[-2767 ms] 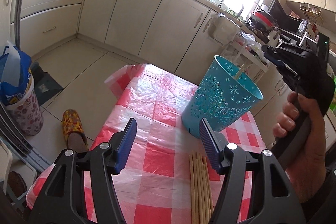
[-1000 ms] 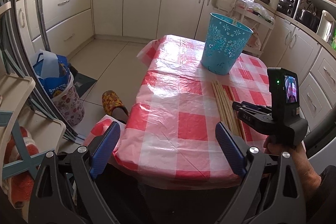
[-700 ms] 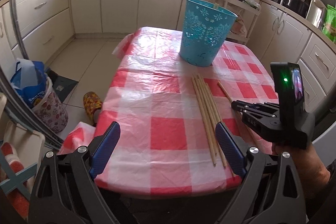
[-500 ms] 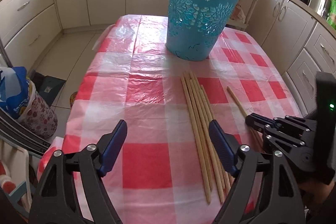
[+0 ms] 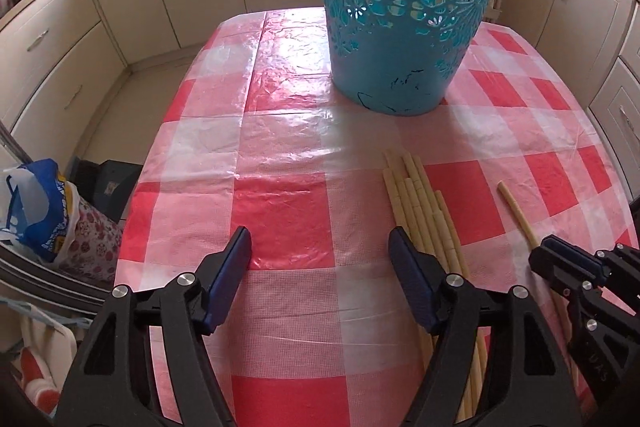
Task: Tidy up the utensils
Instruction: 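Grasp another chopstick with the right gripper while the left gripper grasps one too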
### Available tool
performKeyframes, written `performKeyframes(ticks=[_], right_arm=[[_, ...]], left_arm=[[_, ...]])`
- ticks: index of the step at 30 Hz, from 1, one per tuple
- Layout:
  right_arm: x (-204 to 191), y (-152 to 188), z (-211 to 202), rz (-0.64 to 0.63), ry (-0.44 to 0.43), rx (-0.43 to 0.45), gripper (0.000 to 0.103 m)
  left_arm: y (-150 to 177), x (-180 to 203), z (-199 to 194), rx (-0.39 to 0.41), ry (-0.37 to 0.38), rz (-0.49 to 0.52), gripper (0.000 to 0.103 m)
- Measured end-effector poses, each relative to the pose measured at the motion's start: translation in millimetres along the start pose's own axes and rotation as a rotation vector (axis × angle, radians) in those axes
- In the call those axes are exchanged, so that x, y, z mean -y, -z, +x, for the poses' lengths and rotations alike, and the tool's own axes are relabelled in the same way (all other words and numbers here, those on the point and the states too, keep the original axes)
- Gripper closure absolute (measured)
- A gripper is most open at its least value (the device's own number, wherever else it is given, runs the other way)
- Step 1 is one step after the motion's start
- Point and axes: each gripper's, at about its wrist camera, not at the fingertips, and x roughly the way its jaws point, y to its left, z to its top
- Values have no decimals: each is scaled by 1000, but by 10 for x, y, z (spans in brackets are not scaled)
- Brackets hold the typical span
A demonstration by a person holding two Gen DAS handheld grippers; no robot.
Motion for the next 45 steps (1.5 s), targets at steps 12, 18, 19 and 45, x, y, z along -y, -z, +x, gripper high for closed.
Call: performKeyframes(ticks=[12, 18, 19, 45], right_arm=[[-34, -2, 24, 1, 15, 14, 70], [-31, -11, 39, 0, 18, 15, 70], [-31, -9, 37, 0, 17, 14, 70], [-69, -127, 140, -56, 64, -10, 96]], left_arm=[[-24, 19, -25, 15, 38, 9, 35], [-21, 31, -37, 0, 29, 19, 35], [-21, 21, -32, 2, 33, 14, 35], [-131, 292, 8, -50, 72, 123, 96]])
